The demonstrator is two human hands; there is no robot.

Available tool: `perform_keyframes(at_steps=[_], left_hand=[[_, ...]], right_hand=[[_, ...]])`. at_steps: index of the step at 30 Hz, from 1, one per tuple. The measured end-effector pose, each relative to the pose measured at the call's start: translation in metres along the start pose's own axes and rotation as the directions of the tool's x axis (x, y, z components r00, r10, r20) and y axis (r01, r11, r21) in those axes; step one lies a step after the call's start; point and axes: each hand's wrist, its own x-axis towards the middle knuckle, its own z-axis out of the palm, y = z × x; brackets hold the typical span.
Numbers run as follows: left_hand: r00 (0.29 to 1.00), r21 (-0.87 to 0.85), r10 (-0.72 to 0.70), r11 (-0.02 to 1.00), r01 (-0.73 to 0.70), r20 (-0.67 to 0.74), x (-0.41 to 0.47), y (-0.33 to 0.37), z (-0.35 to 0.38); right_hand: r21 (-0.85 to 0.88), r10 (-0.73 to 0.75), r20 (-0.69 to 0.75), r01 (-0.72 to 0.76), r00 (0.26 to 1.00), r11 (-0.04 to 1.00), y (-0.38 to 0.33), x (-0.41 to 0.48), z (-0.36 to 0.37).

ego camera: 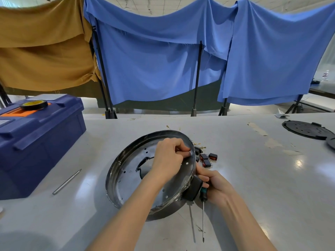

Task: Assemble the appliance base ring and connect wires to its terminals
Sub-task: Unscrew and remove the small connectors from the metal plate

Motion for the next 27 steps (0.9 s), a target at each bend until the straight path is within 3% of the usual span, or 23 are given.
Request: perform_keyframes(at_steps=[7, 11, 15, 27], left_hand=[[0.994, 0.096, 0.102, 0.991, -0.097, -0.046, -0.004, -0.004, 0.01], [0.983, 0.266, 0.183, 0.947, -0.179, 0.009, -0.006, -0.005, 0.007], [0.967, 0.317, 0.245, 0.914, -0.253, 0.065, -0.012, -0.009, 0.003], [0.949, 0.4, 0.007, 0.906, -0.139, 0.314, -0.015, -0.022, -0.002]], right_hand=[[0.001, -0.005, -0.052, 0.005, 0.999, 1.0, 0.0, 0.001, 0.001], [0.009, -0.008, -0.055, 0.009, 0.998, 1.0, 0.001, 0.0, 0.003], [0.009, -0.002, -0.107, 0.003, 0.994, 1.0, 0.002, -0.001, 0.005], [0.006, 0.061, -0.364, -0.063, 0.929, 0.998, 0.001, -0.005, 0.014]])
